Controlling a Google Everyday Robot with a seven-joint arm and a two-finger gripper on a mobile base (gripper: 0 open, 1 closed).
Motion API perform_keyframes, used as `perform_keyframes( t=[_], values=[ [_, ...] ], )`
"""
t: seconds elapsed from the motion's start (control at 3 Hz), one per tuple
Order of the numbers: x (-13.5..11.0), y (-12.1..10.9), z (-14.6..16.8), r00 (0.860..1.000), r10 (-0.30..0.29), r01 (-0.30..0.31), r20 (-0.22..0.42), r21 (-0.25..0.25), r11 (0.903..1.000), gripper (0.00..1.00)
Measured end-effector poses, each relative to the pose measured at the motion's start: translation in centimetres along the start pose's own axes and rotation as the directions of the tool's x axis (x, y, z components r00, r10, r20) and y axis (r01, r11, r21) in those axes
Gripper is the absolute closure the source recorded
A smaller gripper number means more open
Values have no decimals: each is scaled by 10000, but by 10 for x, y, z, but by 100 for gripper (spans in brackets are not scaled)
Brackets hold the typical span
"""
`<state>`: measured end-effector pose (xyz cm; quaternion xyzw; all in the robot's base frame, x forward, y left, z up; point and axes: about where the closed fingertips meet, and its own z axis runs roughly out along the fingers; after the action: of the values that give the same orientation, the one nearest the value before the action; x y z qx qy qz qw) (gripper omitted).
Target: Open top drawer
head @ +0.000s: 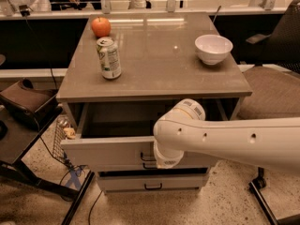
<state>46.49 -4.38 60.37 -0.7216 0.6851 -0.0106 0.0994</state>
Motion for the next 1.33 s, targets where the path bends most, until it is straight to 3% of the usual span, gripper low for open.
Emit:
perform_keyframes(
  t=[1.33],
  values=[
    [14, 23, -17, 9988, 486, -483, -95, 272, 9985, 100]
  ],
)
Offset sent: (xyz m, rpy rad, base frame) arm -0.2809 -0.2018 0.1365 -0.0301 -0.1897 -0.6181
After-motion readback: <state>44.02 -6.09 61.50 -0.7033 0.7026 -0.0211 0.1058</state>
